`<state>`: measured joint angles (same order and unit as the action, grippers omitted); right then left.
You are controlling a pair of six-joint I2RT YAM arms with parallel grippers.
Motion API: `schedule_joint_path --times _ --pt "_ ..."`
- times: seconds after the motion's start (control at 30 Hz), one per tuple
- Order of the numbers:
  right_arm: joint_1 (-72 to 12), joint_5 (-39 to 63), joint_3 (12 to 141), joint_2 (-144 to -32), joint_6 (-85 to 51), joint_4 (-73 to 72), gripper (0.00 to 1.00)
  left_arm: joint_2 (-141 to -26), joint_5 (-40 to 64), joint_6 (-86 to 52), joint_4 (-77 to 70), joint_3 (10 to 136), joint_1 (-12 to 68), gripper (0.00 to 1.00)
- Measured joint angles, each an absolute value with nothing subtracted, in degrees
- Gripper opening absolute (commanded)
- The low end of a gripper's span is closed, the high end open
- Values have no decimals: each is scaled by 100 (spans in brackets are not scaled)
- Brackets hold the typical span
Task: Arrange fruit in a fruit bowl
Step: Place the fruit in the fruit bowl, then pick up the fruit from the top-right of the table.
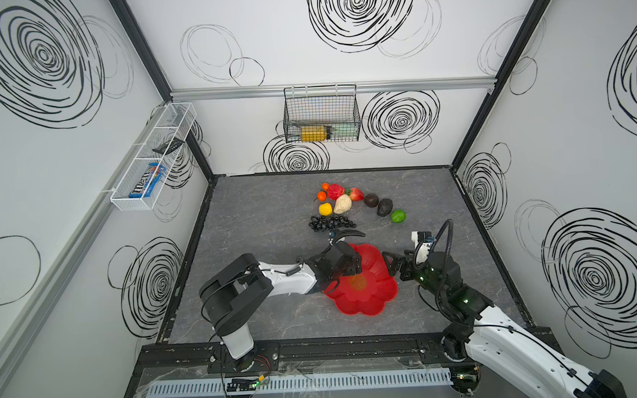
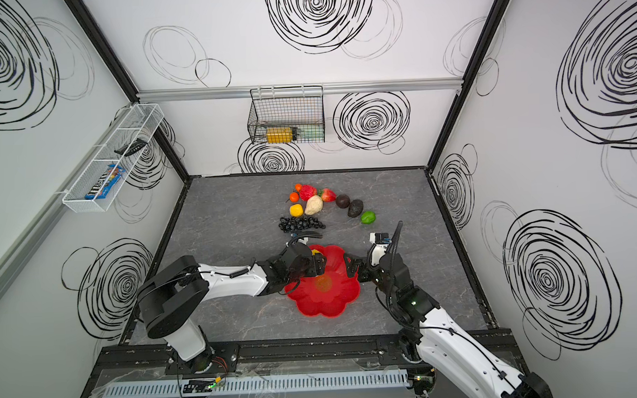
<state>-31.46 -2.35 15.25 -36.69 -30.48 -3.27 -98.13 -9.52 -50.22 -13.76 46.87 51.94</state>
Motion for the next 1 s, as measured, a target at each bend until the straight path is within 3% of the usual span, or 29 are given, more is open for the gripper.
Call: schedule_joint_path --times 0.13,0.37,0.7,1.0 --pt "-3142 -215 1531 -3734 -3070 -327 100 -9636 -980 -5022 -1345 4661 5194 90" --pt "-3024 -215 1881 -4016 -2904 -207 98 -9137 -1135 -5000 -1315 4486 5166 90" --pt "-1774 443 2862 -5240 -2604 -23 99 -7835 -1326 -4571 -1326 3872 4764 91" --pt "-1393 904 4327 -7172 -2617 113 98 -6034 -1160 -3664 -1406 2775 3745 94"
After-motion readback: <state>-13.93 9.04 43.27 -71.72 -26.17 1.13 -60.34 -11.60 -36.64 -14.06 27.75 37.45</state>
